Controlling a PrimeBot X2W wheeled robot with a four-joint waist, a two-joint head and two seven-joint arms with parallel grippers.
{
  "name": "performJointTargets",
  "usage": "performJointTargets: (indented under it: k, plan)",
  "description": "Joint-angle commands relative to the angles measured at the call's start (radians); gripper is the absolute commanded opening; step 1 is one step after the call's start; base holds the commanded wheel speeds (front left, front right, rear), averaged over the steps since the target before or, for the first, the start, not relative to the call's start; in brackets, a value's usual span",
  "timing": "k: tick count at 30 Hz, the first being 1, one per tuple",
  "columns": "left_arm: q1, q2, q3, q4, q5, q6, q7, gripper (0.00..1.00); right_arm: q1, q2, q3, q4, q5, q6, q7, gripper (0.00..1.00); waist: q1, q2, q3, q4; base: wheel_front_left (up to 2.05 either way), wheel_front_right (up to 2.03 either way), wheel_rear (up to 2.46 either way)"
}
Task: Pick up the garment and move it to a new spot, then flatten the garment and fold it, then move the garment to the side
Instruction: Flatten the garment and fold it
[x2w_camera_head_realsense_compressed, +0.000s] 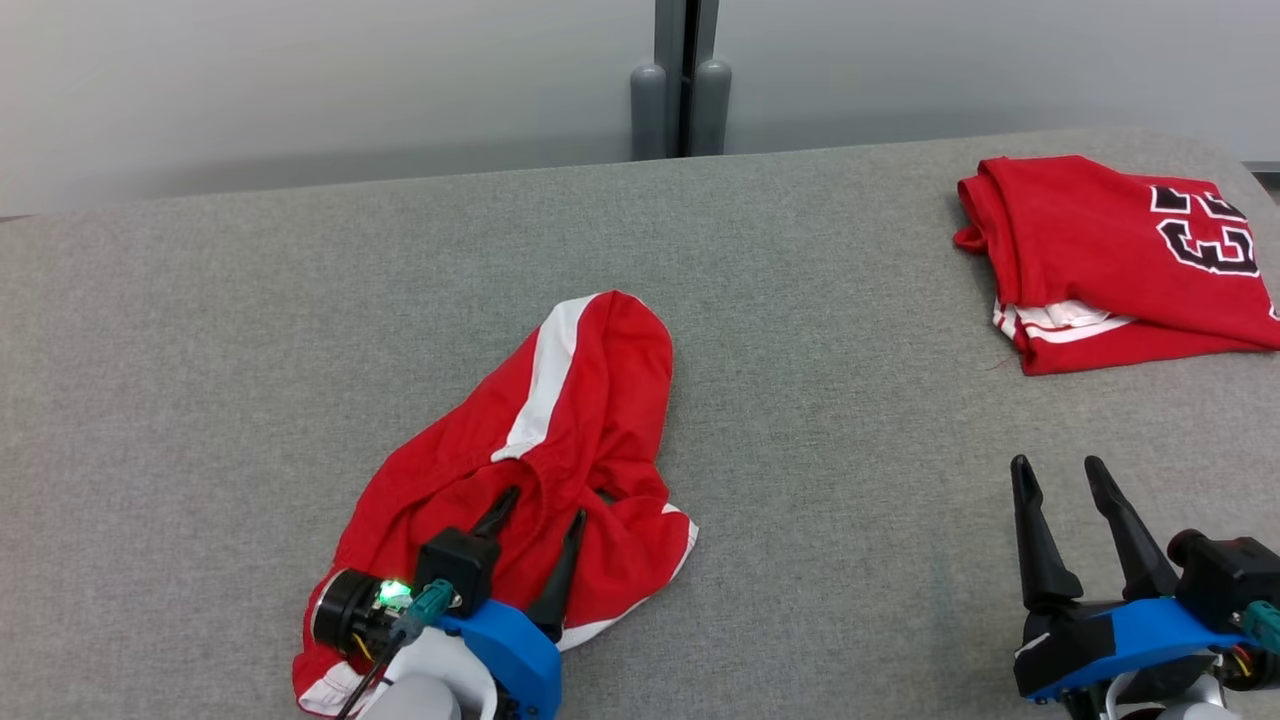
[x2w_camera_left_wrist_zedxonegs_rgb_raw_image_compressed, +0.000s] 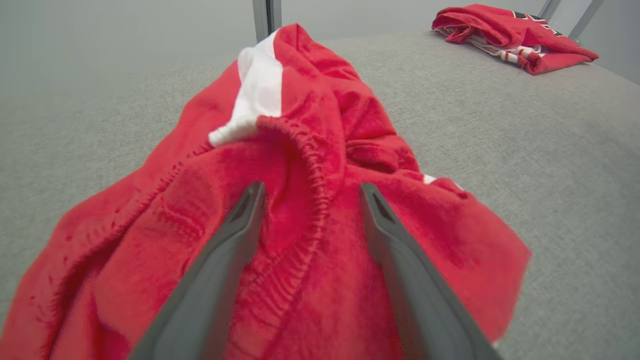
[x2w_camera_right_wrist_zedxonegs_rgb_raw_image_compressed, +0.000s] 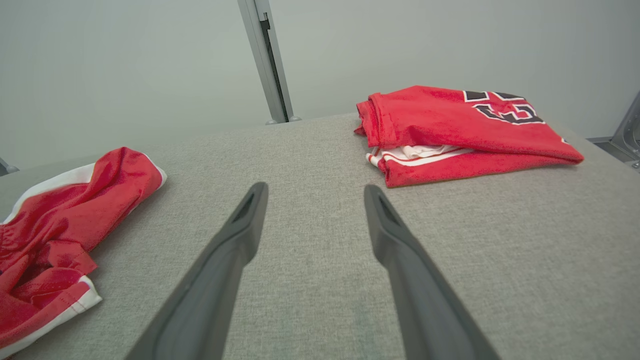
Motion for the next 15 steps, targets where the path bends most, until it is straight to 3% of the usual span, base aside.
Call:
performJointTargets:
  k: [1, 2, 3, 4, 5, 15]
  plan:
    - [-0.033, -0.004, 0.005, 0.019, -0.004, -0.005, -0.005, 1.0, -0.006, -0.001, 0.0, 0.003, -0.001, 0.001, -0.005, 1.0, -0.0001, -0.0001, -0.001, -0.003, 0.0, 0.0, 0.0]
    - [-0.033, -0.004, 0.005, 0.019, -0.004, -0.005, -0.005, 1.0, -0.006, -0.001, 0.0, 0.003, -0.001, 0.001, -0.005, 1.0, -0.0001, -0.0001, -0.001, -0.003, 0.0, 0.0, 0.0]
    - [-0.054, -0.005, 0.007, 0.052, -0.007, -0.012, -0.007, 0.46, -0.008, -0.001, -0.002, 0.004, -0.004, 0.001, -0.004, 1.0, -0.0001, -0.0001, -0.002, -0.005, 0.0, 0.0, 0.0]
    - [-0.068, -0.006, 0.009, 0.067, -0.009, -0.014, -0.01, 0.07, -0.008, -0.001, -0.002, 0.005, -0.004, 0.001, -0.004, 1.0, -0.0001, -0.0001, -0.003, -0.006, 0.0, 0.0, 0.0]
    - [-0.079, -0.009, 0.01, 0.079, -0.012, -0.018, -0.013, 0.0, -0.007, -0.001, -0.004, 0.006, -0.005, 0.001, -0.004, 1.0, -0.0001, -0.0001, -0.005, -0.006, 0.0, 0.0, 0.0]
    - [-0.167, -0.002, 0.055, 0.099, -0.039, -0.023, -0.062, 0.0, 0.014, -0.001, -0.01, 0.012, -0.008, 0.001, -0.002, 1.0, -0.0001, -0.0001, -0.036, 0.024, 0.0, 0.0, 0.0]
